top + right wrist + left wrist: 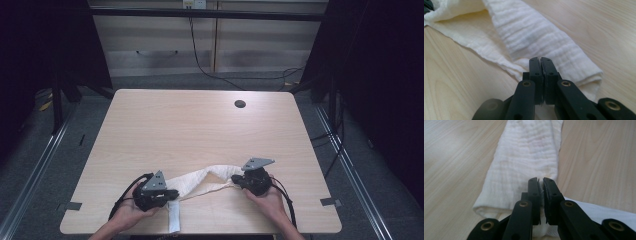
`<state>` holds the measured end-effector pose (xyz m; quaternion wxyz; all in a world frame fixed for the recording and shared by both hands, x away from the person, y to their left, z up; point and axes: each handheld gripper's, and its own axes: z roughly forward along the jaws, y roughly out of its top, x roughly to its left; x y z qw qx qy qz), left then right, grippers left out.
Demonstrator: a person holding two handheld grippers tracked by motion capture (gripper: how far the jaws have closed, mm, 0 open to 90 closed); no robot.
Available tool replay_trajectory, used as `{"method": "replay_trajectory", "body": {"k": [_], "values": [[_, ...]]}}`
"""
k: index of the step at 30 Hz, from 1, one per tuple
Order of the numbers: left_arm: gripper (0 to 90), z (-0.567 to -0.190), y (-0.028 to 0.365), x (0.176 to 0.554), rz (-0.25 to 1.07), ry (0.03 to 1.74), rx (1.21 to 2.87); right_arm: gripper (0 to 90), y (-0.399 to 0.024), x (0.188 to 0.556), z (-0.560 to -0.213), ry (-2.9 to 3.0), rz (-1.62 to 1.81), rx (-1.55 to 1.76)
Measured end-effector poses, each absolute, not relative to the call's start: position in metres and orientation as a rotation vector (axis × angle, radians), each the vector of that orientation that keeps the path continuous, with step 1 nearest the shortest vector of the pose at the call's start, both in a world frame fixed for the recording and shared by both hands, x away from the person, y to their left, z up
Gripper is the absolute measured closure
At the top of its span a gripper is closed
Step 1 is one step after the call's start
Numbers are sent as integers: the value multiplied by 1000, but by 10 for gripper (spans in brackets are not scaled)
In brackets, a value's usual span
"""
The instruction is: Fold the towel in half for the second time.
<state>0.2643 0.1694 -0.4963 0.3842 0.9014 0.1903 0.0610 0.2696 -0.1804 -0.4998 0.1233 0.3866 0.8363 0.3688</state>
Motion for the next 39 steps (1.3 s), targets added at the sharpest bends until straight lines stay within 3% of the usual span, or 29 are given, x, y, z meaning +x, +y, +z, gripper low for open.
{"method": "replay_trajectory", "body": {"k": [18, 39], "values": [[853, -498, 170, 267, 194, 505, 2290, 885, -216, 243, -497, 2344, 997, 1221], [850, -506, 182, 318, 297, 682, 2189, 881, -202, 280, -502, 2303, 1062, 1260]]}}
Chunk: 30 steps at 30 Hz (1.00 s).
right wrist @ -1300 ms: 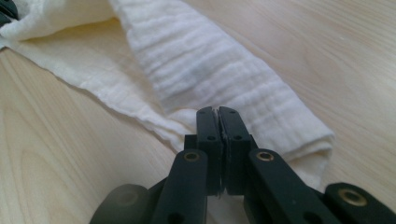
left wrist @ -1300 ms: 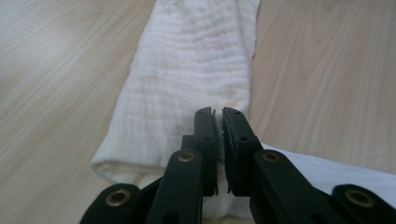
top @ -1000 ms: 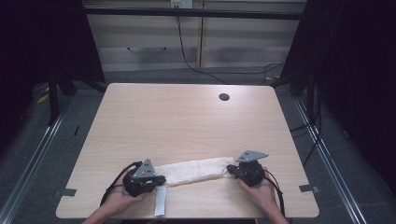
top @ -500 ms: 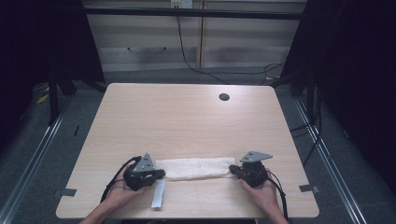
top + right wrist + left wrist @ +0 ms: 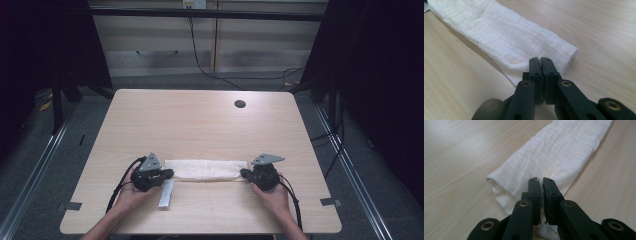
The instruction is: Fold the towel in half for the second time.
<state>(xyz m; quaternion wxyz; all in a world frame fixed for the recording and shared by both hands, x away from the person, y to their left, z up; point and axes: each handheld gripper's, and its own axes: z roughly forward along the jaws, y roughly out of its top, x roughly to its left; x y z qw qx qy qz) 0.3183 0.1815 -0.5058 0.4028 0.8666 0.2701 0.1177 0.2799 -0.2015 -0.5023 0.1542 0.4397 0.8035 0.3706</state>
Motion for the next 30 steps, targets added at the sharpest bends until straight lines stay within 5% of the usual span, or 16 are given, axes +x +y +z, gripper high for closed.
{"method": "replay_trajectory", "body": {"k": [3, 17, 30], "values": [[830, -506, 182, 317, 294, 696, 2179, 868, -202, 281, -503, 2305, 1072, 1232], [441, -485, 206, 303, 207, 758, 2085, 599, -220, 265, -486, 2243, 1283, 1286], [282, -473, 229, 286, 240, 860, 2052, 394, -244, 242, -467, 2122, 1358, 1294]]}}
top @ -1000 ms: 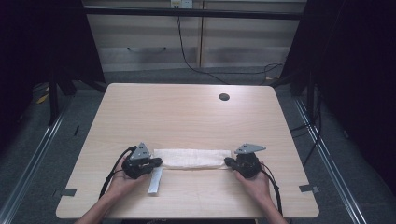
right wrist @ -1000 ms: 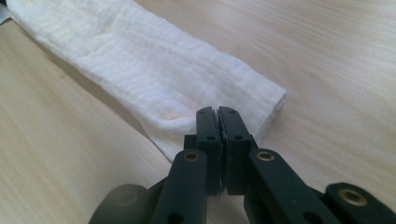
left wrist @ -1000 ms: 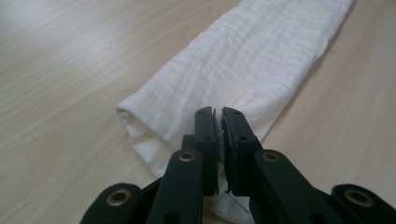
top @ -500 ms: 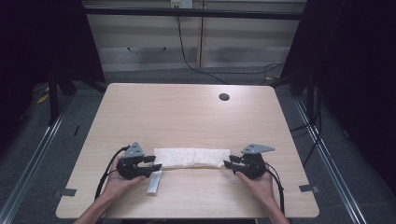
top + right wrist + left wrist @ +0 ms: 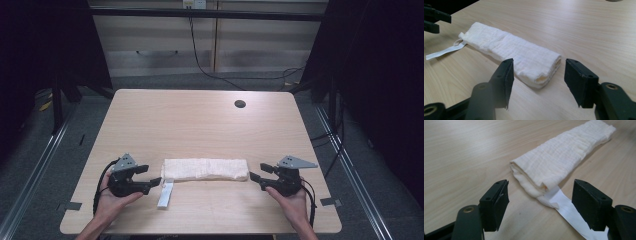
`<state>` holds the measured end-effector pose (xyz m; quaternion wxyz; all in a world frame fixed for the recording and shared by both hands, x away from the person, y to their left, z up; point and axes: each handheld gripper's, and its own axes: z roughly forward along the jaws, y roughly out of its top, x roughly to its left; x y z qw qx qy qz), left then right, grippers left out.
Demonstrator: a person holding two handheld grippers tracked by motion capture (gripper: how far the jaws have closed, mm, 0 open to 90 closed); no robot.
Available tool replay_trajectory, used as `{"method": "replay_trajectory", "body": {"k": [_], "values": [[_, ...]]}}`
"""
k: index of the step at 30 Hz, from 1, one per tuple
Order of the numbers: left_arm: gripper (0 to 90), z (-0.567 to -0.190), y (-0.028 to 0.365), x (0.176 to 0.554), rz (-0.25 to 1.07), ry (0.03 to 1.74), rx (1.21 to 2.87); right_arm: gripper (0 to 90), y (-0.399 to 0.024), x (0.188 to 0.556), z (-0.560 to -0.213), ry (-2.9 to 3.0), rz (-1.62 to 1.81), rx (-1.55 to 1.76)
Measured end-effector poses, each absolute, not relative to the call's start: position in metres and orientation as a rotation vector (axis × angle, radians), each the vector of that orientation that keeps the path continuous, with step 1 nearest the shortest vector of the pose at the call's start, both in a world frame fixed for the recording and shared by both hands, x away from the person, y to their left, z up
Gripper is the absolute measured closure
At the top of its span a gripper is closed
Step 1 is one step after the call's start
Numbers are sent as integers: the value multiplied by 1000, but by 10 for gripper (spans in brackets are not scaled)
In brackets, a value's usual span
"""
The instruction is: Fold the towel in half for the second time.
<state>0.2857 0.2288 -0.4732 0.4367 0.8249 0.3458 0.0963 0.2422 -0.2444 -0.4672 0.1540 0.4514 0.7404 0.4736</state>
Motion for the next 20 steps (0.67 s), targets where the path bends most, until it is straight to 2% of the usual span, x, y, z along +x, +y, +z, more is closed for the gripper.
{"method": "replay_trajectory", "body": {"k": [5, 11, 14, 17, 20], "values": [[218, -473, 235, 274, 235, 855, 2080, 349, -258, 233, -470, 2085, 1326, 1338], [173, -476, 259, 277, 244, 932, 2031, 343, -277, 226, -469, 2023, 1311, 1378], [173, -476, 265, 279, 289, 985, 2006, 343, -286, 224, -466, 1975, 1302, 1386], [174, -479, 264, 279, 238, 965, 2004, 338, -293, 223, -468, 1960, 1294, 1402], [176, -479, 264, 277, 250, 930, 2011, 320, -296, 223, -475, 1956, 1263, 1436]]}}
